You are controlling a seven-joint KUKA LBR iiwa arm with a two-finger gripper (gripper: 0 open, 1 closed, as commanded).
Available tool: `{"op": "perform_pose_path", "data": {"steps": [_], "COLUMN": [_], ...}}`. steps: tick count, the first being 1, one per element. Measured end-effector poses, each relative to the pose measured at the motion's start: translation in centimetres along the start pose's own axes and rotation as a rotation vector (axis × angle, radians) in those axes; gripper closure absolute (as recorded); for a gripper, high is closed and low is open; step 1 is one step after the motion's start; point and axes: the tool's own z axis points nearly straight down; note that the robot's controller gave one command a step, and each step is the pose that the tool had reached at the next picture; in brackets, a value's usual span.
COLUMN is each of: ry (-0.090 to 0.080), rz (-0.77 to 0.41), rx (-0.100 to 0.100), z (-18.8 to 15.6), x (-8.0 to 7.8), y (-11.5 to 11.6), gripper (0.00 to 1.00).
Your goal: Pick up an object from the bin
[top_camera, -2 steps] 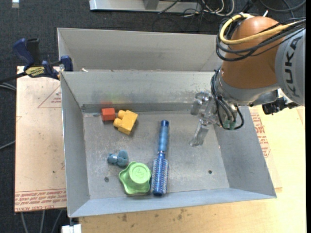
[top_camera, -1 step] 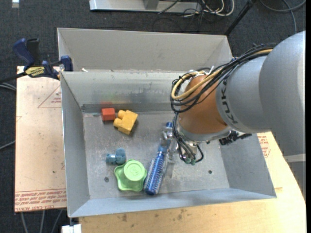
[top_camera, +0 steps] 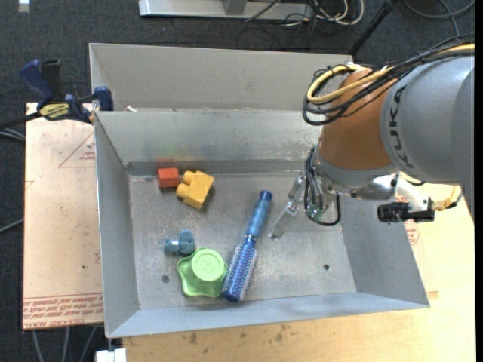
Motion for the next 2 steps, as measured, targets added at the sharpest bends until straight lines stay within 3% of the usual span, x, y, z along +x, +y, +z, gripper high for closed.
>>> {"op": "perform_pose_path", "data": {"steps": [1,2], "ry": [0.007,0.006], "rz": [-0.124,-0.237], "rx": [0.002,0.002], "z": [10.3,10.3], "x": [-2.9,2.5], "y": [7.6,1.5], "gripper": [0.0,0.0]}}
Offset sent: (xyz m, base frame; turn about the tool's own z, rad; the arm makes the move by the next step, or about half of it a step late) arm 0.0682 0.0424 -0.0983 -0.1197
